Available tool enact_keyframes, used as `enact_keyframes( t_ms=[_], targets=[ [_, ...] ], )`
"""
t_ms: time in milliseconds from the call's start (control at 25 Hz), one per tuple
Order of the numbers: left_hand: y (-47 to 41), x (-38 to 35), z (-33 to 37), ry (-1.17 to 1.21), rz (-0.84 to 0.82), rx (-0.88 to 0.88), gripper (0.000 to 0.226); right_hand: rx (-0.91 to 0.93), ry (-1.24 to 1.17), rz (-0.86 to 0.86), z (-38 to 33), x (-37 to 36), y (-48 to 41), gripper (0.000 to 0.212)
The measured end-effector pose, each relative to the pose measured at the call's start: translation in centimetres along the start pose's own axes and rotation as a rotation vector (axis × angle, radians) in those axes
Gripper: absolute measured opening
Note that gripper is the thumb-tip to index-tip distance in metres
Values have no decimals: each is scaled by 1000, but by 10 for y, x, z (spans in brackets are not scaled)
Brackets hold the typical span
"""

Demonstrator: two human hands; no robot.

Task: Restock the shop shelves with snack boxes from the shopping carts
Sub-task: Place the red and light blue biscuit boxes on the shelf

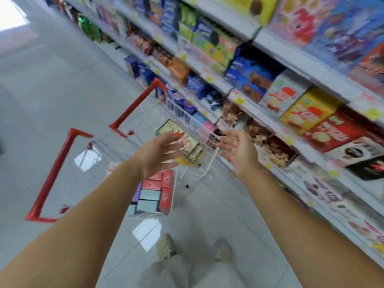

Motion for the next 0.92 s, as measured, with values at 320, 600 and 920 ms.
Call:
enact_keyframes(
  t_ms=[320,600,920],
  targets=[
    [-32,163,-61,227,278,105,25,-234,323,-266,141,-130,-49,22],
    [-72,239,-137,338,489,219,26,-148,1053,-629,276,-179,-105,27],
    [-132,248,-179,391,479,259,34,311,1826,-1085,353,-197,-147,104]
  ],
)
Point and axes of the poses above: each hand's wrist, its own y-axis away from the middle knuckle, its own x-axis out of the back of the hand, z = x × y, the point moved 2 cm from there along -y, towards the middle knuckle, and after that the axes turned 7 degrees about x, right-handed, at the moved point
